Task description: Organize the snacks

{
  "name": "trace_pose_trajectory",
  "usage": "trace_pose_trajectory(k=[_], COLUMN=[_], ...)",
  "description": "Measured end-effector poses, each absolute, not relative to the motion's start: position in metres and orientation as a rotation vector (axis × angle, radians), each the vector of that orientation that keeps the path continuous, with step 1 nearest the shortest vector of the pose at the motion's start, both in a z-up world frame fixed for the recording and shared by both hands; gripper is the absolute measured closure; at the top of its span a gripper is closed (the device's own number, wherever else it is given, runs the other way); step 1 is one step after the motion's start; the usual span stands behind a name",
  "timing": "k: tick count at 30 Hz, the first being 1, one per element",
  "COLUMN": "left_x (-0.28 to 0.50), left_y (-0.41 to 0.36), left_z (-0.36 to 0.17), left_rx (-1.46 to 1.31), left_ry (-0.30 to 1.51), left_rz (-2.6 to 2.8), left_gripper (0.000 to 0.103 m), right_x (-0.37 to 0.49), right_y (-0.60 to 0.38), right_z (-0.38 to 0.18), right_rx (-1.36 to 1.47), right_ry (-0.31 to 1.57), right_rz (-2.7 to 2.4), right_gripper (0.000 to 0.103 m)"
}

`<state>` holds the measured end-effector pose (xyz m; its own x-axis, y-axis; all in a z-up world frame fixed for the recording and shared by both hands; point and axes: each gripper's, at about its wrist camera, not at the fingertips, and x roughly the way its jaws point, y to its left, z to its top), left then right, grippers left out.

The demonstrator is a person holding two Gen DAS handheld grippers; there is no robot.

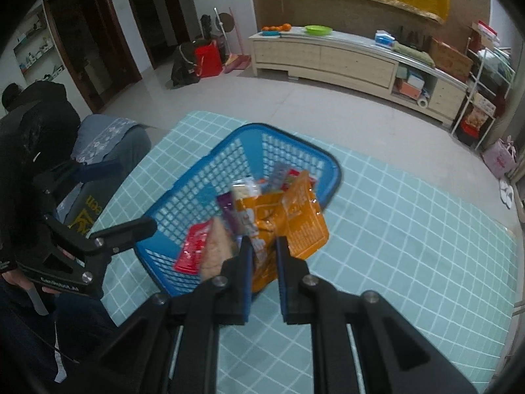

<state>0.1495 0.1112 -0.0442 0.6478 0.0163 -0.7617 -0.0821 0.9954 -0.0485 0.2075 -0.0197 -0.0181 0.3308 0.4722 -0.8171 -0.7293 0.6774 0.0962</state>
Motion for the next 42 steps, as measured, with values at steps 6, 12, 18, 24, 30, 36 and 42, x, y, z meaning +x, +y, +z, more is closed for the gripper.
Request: trace_pose_trajectory(k=[6, 12, 18, 24, 30, 36, 42], left_x=[0.137, 0.135, 0.133, 0.132, 0.12, 0.1, 0.067], left_y=[0.126, 0.139, 0.15, 0.155, 0.144, 0.119, 0.08], left_z=[-0.048, -0.064, -0.081, -0.089, -0.08, -0.063, -0.041], left_rx=[-0.071, -0.085, -0.099, -0.106, -0.093, -0.09, -0.071], left_ry=[0.868, 0.882, 0.898, 0.901, 0.859, 0.799, 0.717], left_rz=[0.063, 0.059, 0.064, 0.056, 0.041, 0.026, 0.011], left_gripper=[0.0, 0.0, 0.0, 0.0, 0.0, 0.0, 0.0], right_x=[0.198, 0.2, 0.2, 0.198, 0.182, 0.158, 0.12], right_y=[0.013, 0.037, 0.049, 0.051, 0.02, -0.03, -0.072], right_z=[-0.031, -0.052, -0.07, -0.083, -0.065, -0.043, -0.01], right_rx=[-0.356, -0.4, -0.462, -0.468, -0.433, -0.321, -0.244], right_ry=[0.975, 1.014, 1.019, 1.049, 0.962, 0.903, 0.806], right_rz=[0.817, 0.789, 0.748, 0.731, 0.666, 0.619, 0.545], right_gripper=[0.086, 0.086, 0.086, 0.02, 0.015, 0.014, 0.005])
